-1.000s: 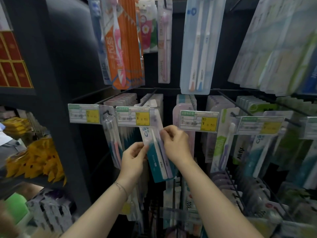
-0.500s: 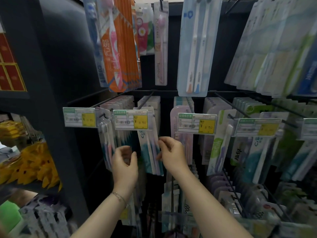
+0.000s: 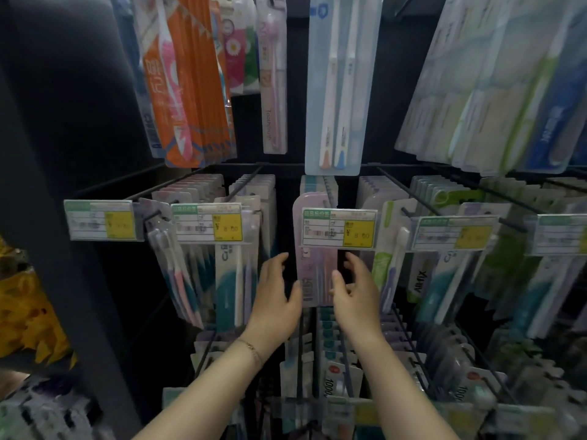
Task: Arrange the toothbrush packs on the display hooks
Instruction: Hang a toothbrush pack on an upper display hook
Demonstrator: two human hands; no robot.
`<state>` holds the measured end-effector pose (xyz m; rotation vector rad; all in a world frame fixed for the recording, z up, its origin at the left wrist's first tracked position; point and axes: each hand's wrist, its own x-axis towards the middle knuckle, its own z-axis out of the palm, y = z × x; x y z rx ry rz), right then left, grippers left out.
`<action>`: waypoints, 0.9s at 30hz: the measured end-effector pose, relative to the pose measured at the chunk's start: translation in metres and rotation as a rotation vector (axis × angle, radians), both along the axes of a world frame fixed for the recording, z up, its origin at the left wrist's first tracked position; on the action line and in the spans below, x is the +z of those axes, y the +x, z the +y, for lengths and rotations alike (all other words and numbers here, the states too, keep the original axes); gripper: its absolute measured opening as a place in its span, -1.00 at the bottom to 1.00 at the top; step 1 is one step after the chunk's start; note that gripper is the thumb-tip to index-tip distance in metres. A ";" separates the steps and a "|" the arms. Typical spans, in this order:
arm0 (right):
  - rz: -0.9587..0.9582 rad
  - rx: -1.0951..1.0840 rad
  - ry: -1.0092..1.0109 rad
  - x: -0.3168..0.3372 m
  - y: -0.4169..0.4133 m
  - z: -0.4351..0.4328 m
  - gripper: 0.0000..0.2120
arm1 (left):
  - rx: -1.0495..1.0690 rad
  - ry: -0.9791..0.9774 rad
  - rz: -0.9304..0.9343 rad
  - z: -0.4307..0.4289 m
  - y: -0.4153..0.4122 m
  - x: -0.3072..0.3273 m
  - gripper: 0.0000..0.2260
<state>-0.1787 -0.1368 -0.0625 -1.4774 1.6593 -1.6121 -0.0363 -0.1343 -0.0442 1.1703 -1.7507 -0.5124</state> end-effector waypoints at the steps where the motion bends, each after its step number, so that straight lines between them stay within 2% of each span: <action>1: -0.004 0.021 0.013 0.000 0.000 0.000 -0.55 | 0.007 0.057 0.003 -0.005 -0.004 0.000 -0.54; 6: -0.066 0.112 0.074 0.006 -0.005 -0.004 -0.61 | 0.007 0.198 0.083 -0.026 -0.013 -0.002 -0.57; 11: -0.161 0.158 0.099 0.012 -0.009 -0.005 -0.78 | 0.003 0.151 0.135 -0.029 -0.016 -0.002 -0.88; 17: -0.384 0.215 0.037 0.014 -0.011 0.000 -0.89 | -0.060 0.104 0.229 -0.022 -0.016 -0.006 -0.91; 27: -0.285 0.177 -0.035 0.024 -0.014 -0.003 -0.84 | -0.086 0.092 0.382 -0.022 -0.017 0.008 -0.94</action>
